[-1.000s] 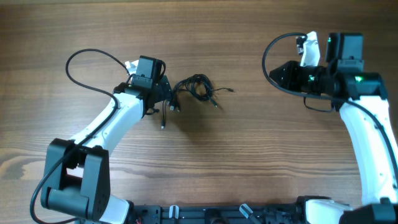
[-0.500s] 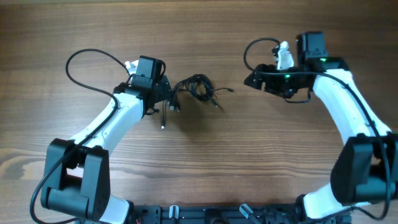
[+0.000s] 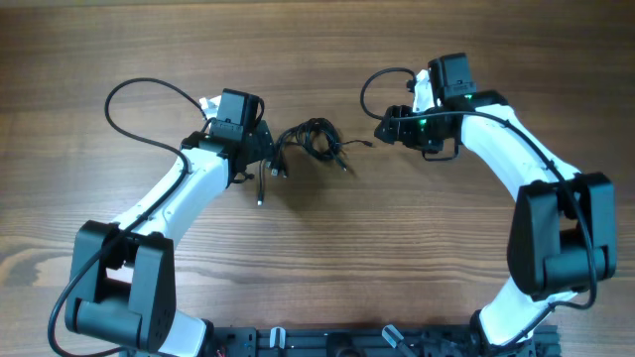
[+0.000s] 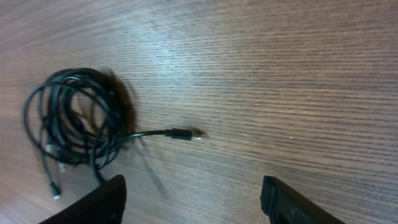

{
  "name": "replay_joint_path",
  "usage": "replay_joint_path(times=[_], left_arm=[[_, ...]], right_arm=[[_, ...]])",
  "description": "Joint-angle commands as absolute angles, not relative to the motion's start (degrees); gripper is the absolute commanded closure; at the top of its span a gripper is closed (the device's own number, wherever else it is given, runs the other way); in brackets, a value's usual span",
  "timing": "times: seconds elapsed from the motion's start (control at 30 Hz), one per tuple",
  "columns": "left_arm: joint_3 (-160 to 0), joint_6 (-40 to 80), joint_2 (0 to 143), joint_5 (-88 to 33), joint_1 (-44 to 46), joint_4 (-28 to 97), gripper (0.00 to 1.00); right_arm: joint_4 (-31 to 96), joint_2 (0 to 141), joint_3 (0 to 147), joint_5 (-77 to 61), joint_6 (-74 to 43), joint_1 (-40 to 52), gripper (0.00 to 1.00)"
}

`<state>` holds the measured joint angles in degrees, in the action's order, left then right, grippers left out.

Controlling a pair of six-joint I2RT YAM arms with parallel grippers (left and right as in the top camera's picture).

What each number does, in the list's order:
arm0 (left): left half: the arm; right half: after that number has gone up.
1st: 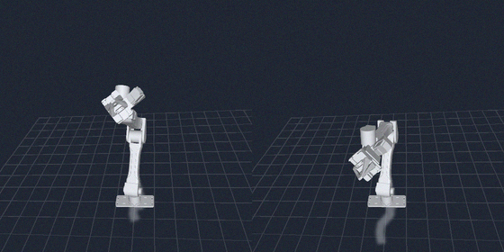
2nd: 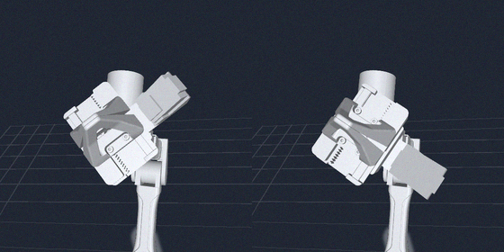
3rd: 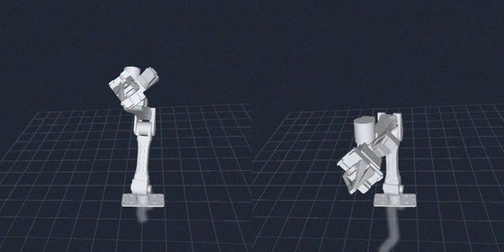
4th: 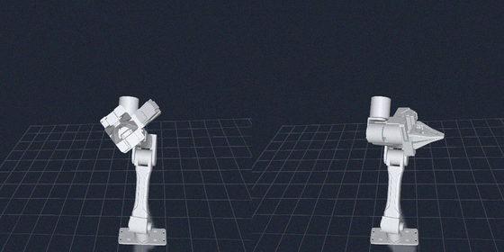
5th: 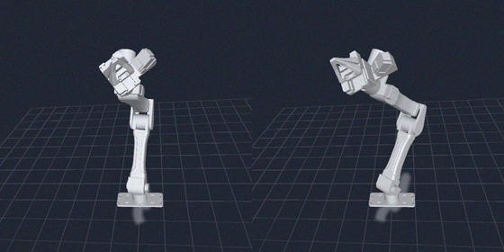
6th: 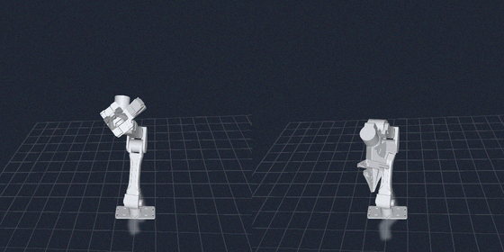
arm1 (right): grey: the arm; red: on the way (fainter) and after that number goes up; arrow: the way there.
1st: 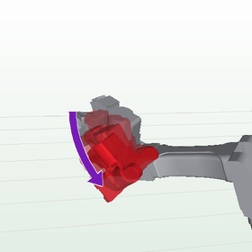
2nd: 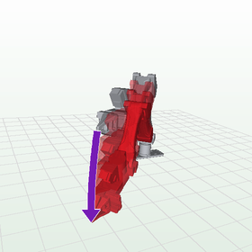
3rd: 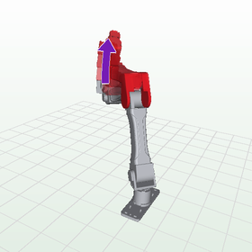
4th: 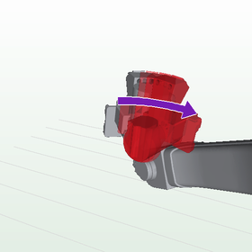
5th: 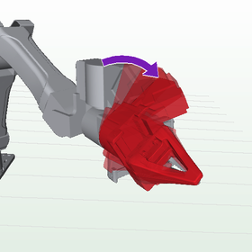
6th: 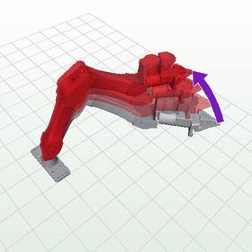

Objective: Untangle cables

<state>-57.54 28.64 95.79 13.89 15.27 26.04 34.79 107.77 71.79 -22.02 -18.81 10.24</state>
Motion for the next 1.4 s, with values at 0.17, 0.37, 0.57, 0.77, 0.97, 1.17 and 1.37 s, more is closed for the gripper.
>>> replay_joint_path(times=[0.17,0.37,0.57,0.77,0.97,1.17,1.37], left_arm=[[-58.08,28.97,96.33,14.85,15.27,25.91,0.00],[-58.08,28.97,96.33,14.85,15.27,25.91,0.00],[-58.08,28.97,96.33,14.85,15.27,25.91,0.00],[-58.08,28.97,96.33,14.85,15.27,25.91,0.00],[-58.08,28.97,96.33,14.85,15.27,25.91,0.00],[-58.08,28.97,96.33,14.85,15.27,25.91,0.00],[-58.08,28.97,96.33,14.85,15.27,25.91,0.00]], right_arm=[[34.26,113.80,72.62,-16.47,-20.14,10.50,0.81],[34.30,115.18,72.62,-16.45,-20.10,10.48,0.96],[34.24,115.18,72.62,-16.47,-20.12,10.50,0.89],[34.28,115.20,72.62,-16.47,-20.12,10.55,0.86],[34.06,115.20,72.62,-16.23,-20.08,10.55,0.81],[32.56,115.20,71.46,-13.47,-20.10,10.55,0.76],[26.52,115.20,67.48,-13.50,-21.17,10.55,0.89]])
